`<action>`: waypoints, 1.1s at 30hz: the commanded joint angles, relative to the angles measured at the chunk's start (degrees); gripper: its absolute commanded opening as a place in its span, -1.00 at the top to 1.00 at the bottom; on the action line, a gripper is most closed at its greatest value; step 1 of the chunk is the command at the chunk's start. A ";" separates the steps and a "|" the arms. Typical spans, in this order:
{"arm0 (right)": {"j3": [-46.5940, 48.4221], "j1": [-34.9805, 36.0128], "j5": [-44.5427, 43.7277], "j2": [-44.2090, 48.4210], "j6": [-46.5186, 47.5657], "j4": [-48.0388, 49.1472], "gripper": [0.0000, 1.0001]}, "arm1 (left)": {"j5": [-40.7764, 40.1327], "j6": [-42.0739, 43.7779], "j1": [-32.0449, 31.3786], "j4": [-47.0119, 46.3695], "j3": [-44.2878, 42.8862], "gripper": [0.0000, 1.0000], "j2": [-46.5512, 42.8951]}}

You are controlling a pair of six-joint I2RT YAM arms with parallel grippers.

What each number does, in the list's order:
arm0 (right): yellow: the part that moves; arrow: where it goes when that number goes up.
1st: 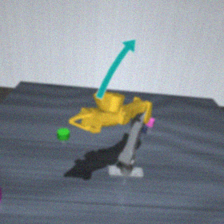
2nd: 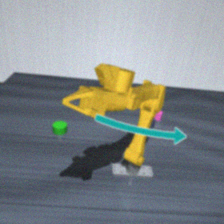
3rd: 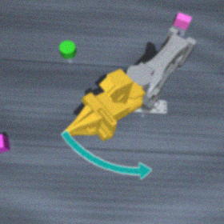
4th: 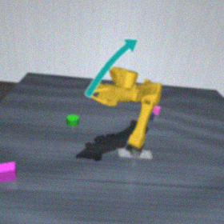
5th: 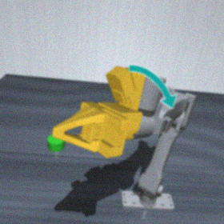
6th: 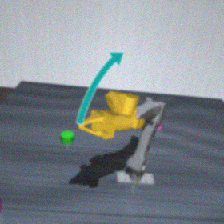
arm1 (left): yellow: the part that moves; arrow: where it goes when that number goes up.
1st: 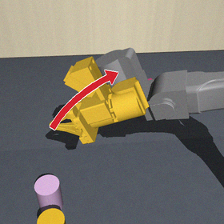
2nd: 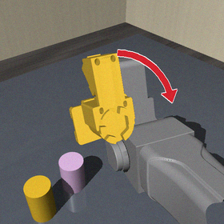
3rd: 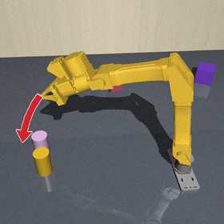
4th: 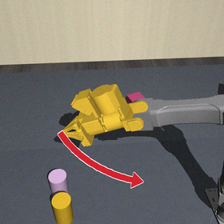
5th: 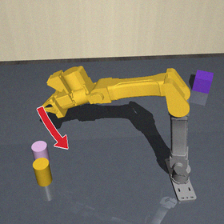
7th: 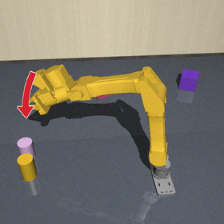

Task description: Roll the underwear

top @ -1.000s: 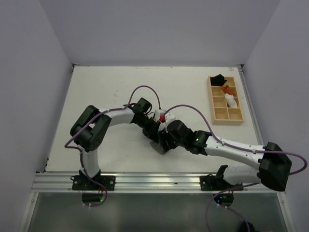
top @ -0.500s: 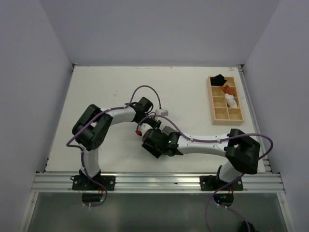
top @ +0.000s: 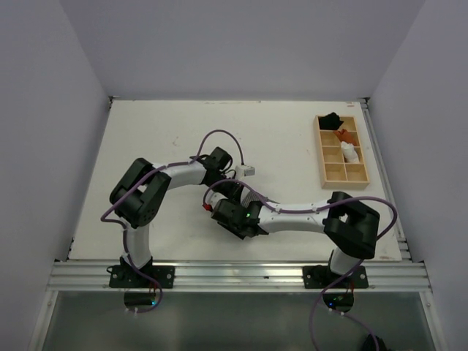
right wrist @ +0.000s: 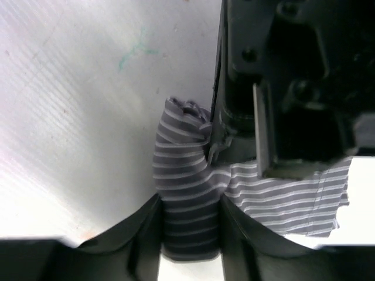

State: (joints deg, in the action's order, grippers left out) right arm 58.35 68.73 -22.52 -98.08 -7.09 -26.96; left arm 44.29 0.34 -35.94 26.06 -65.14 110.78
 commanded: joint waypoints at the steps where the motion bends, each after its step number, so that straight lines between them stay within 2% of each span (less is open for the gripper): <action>1: -1.12 0.00 2.04 1.58 -1.16 0.76 0.21 | -7.99 0.37 -1.23 2.94 1.16 0.99 2.25; 3: -2.79 -0.26 3.53 2.02 -2.40 2.43 0.44 | -8.43 0.19 -1.06 3.03 1.51 0.82 1.02; 5: -4.72 -2.01 6.25 3.15 -4.15 5.14 0.49 | -9.13 -1.73 -0.80 2.68 2.38 0.68 -0.30; 6: -5.60 -3.06 10.61 3.60 -4.94 6.29 0.50 | -9.22 -2.09 0.34 2.50 2.65 0.54 -1.70; 9: -9.91 -7.63 16.35 6.41 -7.32 11.83 0.54 | -8.96 -3.41 4.89 2.76 3.62 0.32 -4.77; 15: -15.63 -16.25 31.90 7.47 -9.60 20.97 0.57 | -12.03 -4.21 14.83 3.03 4.59 0.21 -11.45; 19: -17.12 -22.74 44.21 3.35 -12.23 26.59 0.57 | -13.80 -1.76 15.90 1.71 5.90 0.16 -14.62; 20: -17.13 -23.63 48.76 2.64 -12.50 28.52 0.57 | -12.49 -0.88 15.90 0.93 6.43 0.15 -16.02; 21: -17.65 -24.42 50.46 1.42 -12.94 29.41 0.57 | -8.74 1.57 15.90 -1.52 7.13 0.14 -16.91; 23: -18.09 -26.27 53.97 0.70 -13.74 31.79 0.56 | -6.34 2.30 15.90 -5.21 10.03 0.12 -20.49; 24: -18.35 -26.80 55.64 0.00 -13.82 32.40 0.56 | -3.63 2.65 15.82 -9.76 11.52 0.13 -21.65; 27: -20.46 -29.00 59.42 -0.79 -16.36 37.14 0.56 | -0.62 3.79 15.82 -15.59 14.78 0.11 -23.77; 30: -23.01 -31.02 63.37 -2.81 -19.53 42.94 0.54 | 4.37 9.75 15.73 -14.29 14.87 0.13 -22.72; 31: -23.45 -31.55 64.09 -4.12 -20.32 44.35 0.54 | 11.45 16.82 15.73 -13.42 14.96 0.13 -22.63; 33: -23.89 -31.64 65.49 -5.27 -20.77 45.68 0.53 | 13.53 22.65 14.94 -12.36 14.53 0.13 -22.28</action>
State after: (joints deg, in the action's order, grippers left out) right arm 37.76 36.80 40.21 -99.09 -26.13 19.18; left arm 47.35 10.11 -20.14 16.25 -50.65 88.42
